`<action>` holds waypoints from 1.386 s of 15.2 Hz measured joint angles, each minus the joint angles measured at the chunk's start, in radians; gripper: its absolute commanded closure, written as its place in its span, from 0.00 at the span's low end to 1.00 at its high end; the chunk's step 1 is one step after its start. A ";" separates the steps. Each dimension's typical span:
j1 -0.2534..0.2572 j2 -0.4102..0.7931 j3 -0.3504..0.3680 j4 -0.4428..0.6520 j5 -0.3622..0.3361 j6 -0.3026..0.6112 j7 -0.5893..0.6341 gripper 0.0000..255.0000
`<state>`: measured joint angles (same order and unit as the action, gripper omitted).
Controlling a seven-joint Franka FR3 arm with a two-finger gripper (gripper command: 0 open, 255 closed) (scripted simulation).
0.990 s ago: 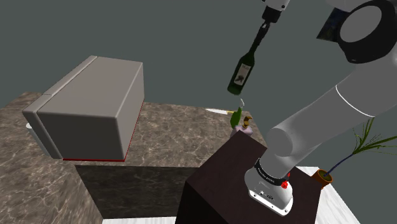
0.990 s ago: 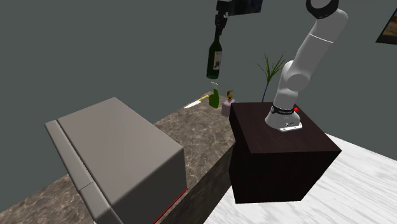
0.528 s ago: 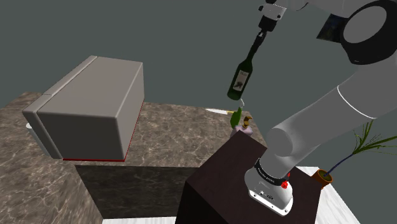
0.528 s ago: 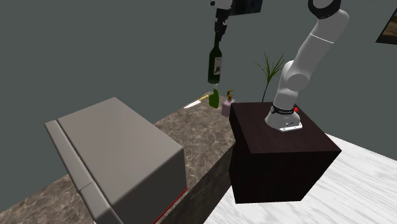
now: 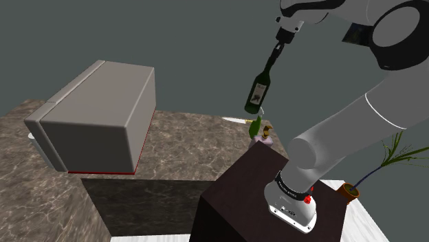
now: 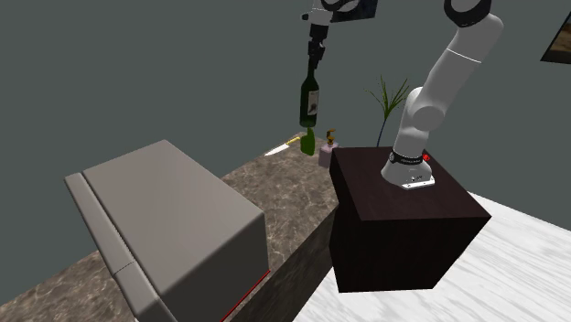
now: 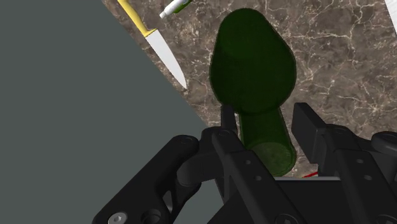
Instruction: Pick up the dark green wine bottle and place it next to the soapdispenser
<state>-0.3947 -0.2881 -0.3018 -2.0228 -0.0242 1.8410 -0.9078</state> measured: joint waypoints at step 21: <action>-0.003 0.039 -0.017 -0.250 0.008 0.288 -0.019 1.00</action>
<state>-0.3976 -0.2486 -0.3187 -2.2727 -0.0165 2.1285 -0.9270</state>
